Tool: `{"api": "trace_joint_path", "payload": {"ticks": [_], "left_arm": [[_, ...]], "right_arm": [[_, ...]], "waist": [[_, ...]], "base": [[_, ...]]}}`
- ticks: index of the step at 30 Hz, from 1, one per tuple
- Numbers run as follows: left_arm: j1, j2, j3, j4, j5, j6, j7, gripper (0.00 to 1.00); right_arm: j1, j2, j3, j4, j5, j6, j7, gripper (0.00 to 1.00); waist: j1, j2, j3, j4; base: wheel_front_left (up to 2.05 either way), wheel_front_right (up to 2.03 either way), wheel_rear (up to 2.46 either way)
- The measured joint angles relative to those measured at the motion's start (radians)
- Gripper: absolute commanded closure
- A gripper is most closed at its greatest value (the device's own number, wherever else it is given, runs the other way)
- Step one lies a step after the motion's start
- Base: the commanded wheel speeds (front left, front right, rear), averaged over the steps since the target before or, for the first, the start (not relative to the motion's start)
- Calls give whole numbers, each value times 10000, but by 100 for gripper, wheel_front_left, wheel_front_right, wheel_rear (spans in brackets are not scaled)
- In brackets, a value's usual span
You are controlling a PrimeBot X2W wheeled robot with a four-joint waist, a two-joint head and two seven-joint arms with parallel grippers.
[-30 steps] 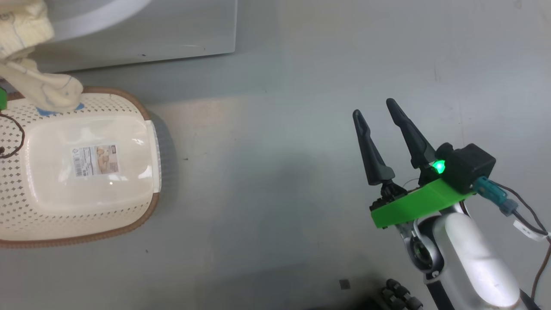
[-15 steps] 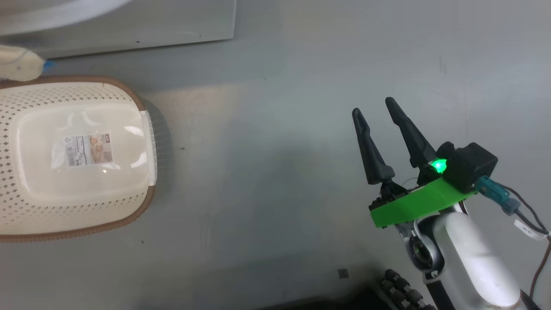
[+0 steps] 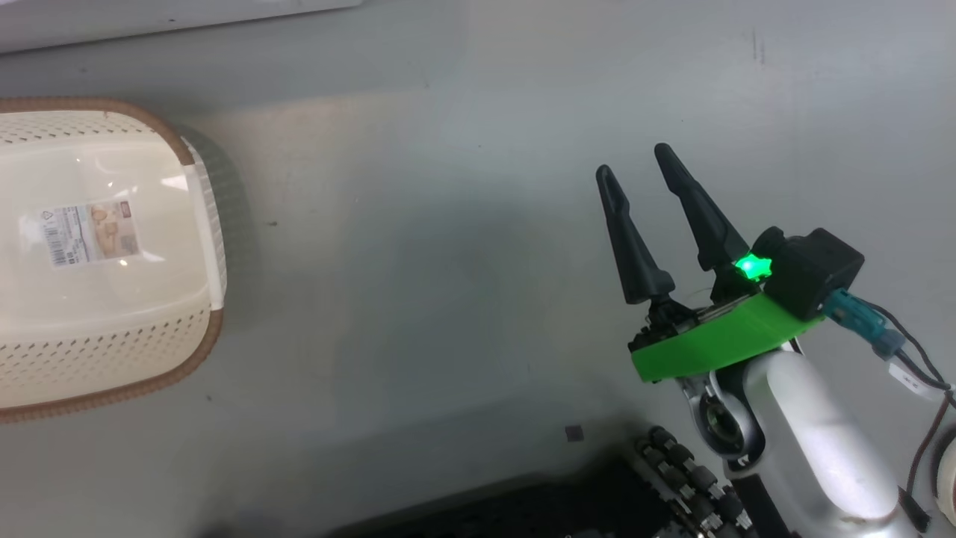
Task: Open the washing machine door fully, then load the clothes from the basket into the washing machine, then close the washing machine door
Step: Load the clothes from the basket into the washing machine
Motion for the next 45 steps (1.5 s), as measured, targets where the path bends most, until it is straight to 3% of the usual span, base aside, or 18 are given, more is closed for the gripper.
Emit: {"api": "trace_joint_path", "payload": {"ticks": [11,22,32,33,34,35,45], "left_arm": [[-2942,249,-211,1540,190,0,-1331,100],[-2336,2,-2069,1971,-554,-2,-412,100],[-2356,84,-2767,2416,-1080,-2,-337,100],[-2383,90,-2821,2451,-1110,-2,-339,90],[-2419,92,-2894,2487,-1162,-2,-339,57],[-2444,96,-2959,2525,-1181,-2,-355,0],[-2464,63,-3613,2688,-1728,-2,-640,0]], "right_arm": [[-39,0,336,-211,280,0,0,0],[-39,0,483,-240,337,0,0,0],[-62,0,575,-236,357,0,0,0],[-69,0,575,-234,376,0,0,0],[-81,0,575,-234,382,0,0,0],[-97,0,575,-234,382,0,0,0],[-280,0,485,-167,374,0,0,0]], "waist": [[-1,0,539,-556],[-1,0,640,-599],[-2,0,672,-710],[-2,0,683,-715],[-2,0,693,-715],[-2,0,703,-713],[-2,0,545,-581]], "base": [[0,0,0],[0,0,0],[0,0,0],[0,0,0],[0,0,0],[0,0,0],[0,0,0]]}}
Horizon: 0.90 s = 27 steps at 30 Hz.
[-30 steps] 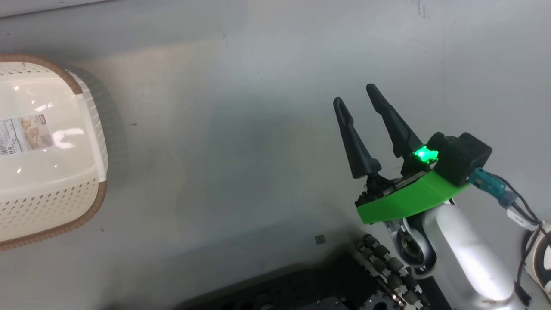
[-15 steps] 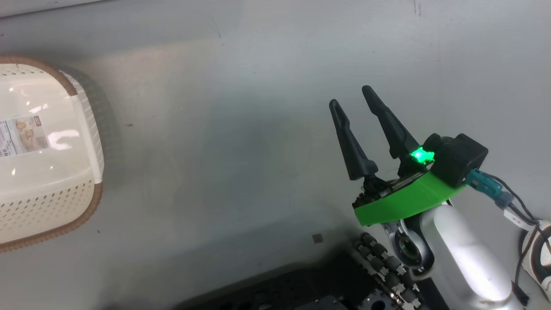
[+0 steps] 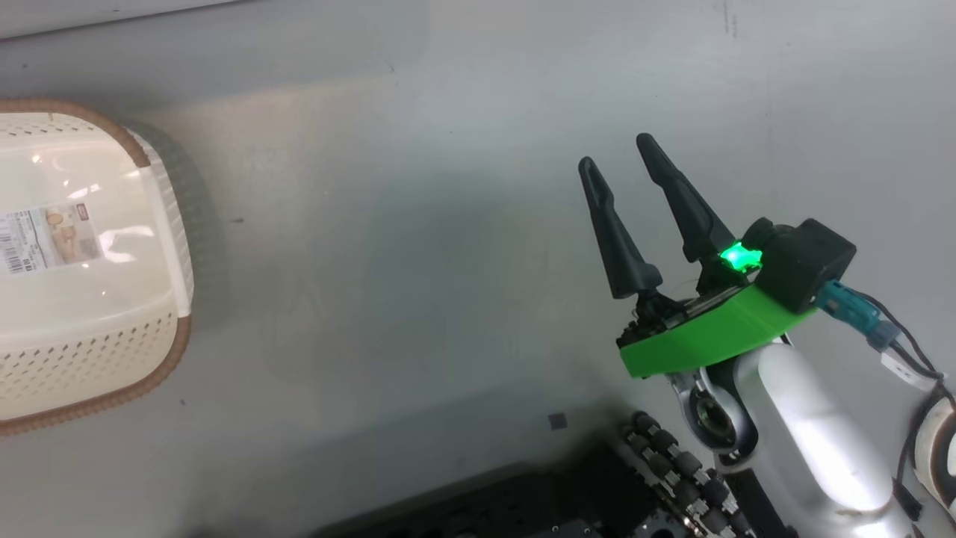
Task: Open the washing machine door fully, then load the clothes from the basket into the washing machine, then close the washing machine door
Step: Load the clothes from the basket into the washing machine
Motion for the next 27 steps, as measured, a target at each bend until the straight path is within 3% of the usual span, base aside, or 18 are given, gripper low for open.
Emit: {"api": "trace_joint_path", "payload": {"ticks": [6,18,27], "left_arm": [[706,-121,-441,-10,-692,0,-585,0],[4014,-656,-763,-625,-1975,0,-1346,0],[6914,-1273,917,-1864,-1179,0,-1354,0]], "right_arm": [[-28,0,-226,207,-178,0,0,0],[112,-2,-564,867,-648,0,0,0],[738,-2,-1041,1336,-569,0,0,0]], "waist": [[0,0,-517,205],[-1,1,-2498,665],[-2,1,-4380,1244]], "base": [[0,0,0],[0,0,0],[0,0,0]]}}
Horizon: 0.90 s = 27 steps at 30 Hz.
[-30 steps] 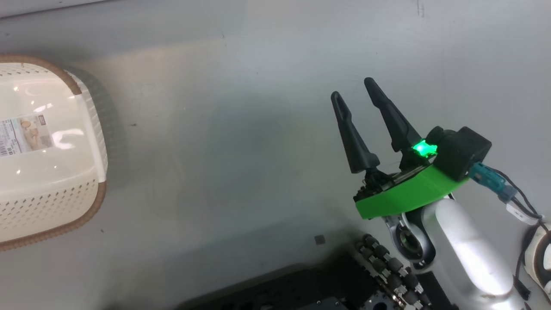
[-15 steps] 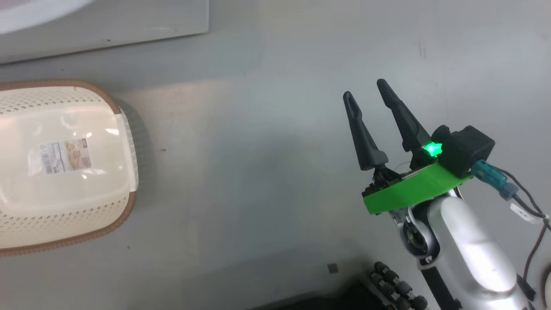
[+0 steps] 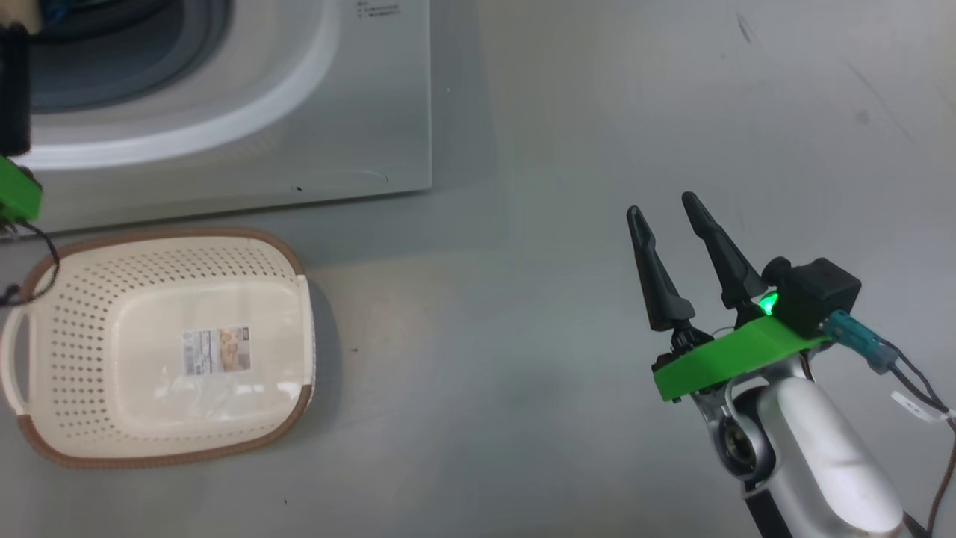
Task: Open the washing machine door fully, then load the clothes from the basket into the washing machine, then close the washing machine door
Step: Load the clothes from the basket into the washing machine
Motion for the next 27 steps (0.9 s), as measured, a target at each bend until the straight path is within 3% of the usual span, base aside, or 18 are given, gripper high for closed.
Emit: {"api": "trace_joint_path", "payload": {"ticks": [9,27], "left_arm": [[3239,-802,1873,-1225,1555,109,0,0],[8566,-1877,4863,-4688,3574,1427,0,0]], "right_arm": [[486,-2,-153,470,-90,0,2,0],[1825,2,-274,846,36,0,2,0]], "waist": [[0,0,-1703,653],[0,0,-4264,1519]], "base": [[0,0,0],[0,0,0]]}}
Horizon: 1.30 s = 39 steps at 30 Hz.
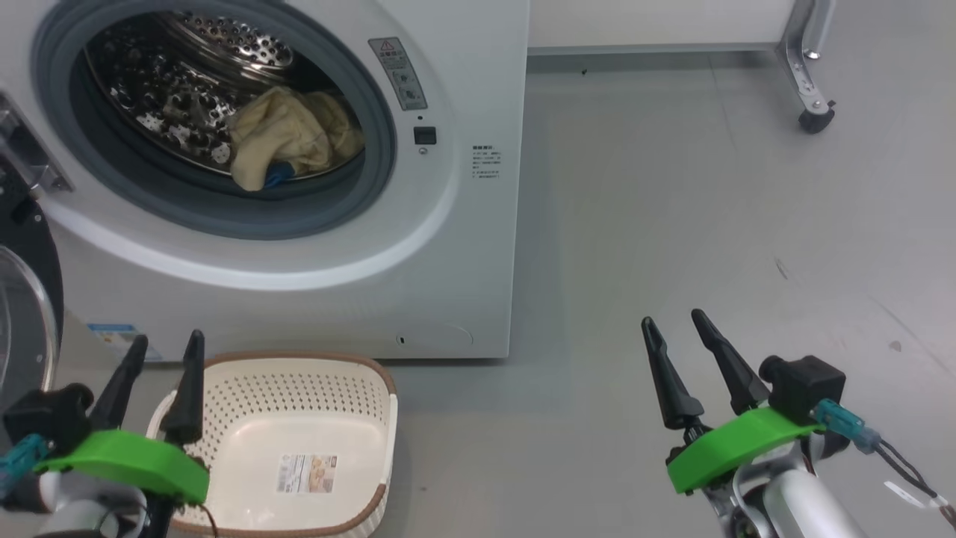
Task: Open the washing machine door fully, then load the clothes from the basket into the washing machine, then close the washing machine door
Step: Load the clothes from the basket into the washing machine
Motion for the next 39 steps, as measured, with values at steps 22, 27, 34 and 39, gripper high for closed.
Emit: {"api": "trace_joint_path", "payload": {"ticks": [22,27,34,39], "left_arm": [[2792,-1367,1856,-2077,1390,73,0,0],[2854,-1544,1996,-2050,1758,-203,0,0],[2862,-1776,2226,-1942,2075,-477,0,0],[2865,-1944,2330,-1870,2213,-644,0,0]], "right_arm": [[365,2,6,-15,234,0,0,0],[411,2,19,-12,234,0,0,0],[411,2,50,4,234,0,0,0],[410,2,67,15,234,0,0,0]], "waist": [[1,0,-617,33],[1,-1,-613,0],[2,-1,-611,-30],[2,-1,-588,-82]], "base": [[0,0,0],[0,0,0],[0,0,0],[0,0,0]]}}
